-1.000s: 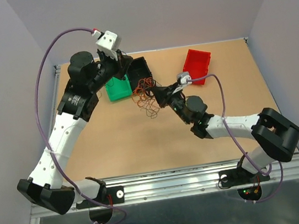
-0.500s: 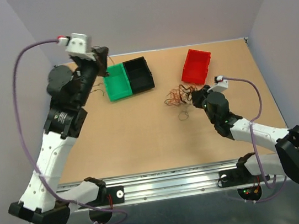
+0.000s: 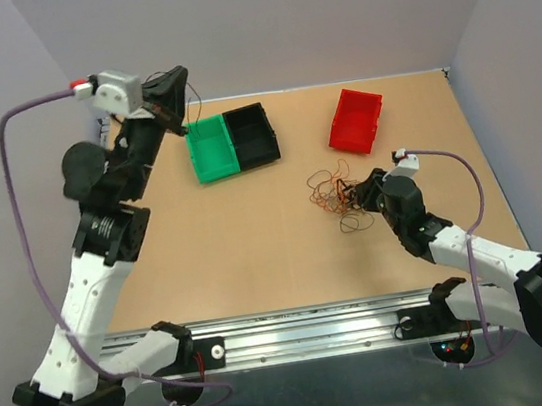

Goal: Untangle the cables

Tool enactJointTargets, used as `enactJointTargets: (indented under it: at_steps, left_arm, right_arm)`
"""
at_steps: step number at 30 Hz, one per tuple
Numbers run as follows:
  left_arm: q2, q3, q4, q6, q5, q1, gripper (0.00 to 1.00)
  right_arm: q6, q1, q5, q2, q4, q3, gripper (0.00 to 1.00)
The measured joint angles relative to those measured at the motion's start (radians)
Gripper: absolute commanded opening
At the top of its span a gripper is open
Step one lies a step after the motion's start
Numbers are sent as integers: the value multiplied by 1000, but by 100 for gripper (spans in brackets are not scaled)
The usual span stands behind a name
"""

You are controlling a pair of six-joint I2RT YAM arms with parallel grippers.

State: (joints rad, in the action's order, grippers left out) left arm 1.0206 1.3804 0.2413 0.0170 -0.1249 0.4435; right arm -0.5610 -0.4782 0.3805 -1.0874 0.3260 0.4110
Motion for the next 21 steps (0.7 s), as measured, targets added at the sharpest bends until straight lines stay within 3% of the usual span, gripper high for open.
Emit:
enactJointTargets:
  at_steps: [9, 21]
  left_arm:
    - [345, 26, -92, 8, -83, 0, 0]
    - [757, 332, -206, 4, -210, -58, 0]
  right_arm:
    - [55, -1, -97, 103, 20, -47, 47]
    - [72, -1, -146, 105, 27, -47, 47]
